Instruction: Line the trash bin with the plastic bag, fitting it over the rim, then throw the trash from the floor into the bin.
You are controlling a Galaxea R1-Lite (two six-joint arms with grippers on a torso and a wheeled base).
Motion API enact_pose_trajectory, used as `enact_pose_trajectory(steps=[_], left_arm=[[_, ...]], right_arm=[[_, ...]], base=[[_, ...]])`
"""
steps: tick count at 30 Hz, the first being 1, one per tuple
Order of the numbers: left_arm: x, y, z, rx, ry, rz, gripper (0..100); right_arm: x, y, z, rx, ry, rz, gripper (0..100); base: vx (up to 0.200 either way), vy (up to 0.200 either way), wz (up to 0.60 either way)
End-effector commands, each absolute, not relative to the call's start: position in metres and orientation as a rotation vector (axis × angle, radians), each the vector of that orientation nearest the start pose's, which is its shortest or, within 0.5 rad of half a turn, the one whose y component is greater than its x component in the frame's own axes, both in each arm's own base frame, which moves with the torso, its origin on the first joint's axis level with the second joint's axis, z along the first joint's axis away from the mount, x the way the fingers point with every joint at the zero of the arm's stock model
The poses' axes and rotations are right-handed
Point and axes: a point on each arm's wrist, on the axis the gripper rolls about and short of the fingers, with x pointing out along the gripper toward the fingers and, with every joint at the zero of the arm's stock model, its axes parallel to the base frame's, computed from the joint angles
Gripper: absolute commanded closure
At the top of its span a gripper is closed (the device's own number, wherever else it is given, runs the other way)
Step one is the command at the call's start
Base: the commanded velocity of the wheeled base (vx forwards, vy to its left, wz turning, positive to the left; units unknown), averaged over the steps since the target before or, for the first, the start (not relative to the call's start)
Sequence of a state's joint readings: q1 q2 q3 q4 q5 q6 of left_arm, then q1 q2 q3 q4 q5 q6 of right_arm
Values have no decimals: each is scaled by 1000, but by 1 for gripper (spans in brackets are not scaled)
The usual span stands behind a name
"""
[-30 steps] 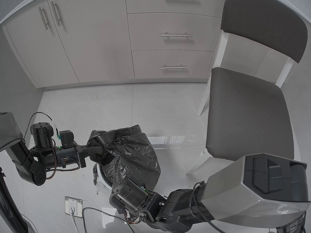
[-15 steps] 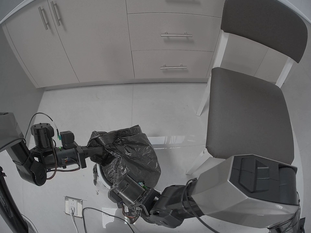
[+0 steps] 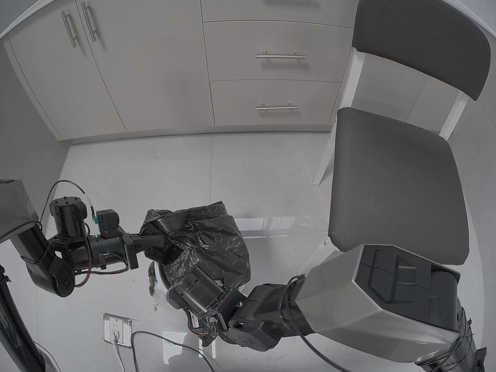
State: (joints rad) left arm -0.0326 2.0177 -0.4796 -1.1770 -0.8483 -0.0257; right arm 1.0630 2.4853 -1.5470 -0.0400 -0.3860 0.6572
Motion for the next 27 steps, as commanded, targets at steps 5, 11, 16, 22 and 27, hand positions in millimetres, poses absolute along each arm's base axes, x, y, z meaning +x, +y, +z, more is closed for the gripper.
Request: enact_pose_trajectory(steps=[5,11,16,22,27], left_arm=[[299,-25,64,-174,356,-863,100],[299,-25,64,-174,355,-862,100],[299,-25,64,-175,357,-862,100],[299,-24,61,-180,367,-861,100],[300,-24,58,-183,374,-859,100]], right_arm=[[246,411,8,21,830,369,100],[273,417,12,19,777,378,100],[305,424,5,4,730,377,100],[323,411,-39,-63,810,330,100],[334,396,-77,-113,872,299,100]], base=[[0,0,0],[0,0,0],[0,0,0],[0,0,0],[0,0,0]])
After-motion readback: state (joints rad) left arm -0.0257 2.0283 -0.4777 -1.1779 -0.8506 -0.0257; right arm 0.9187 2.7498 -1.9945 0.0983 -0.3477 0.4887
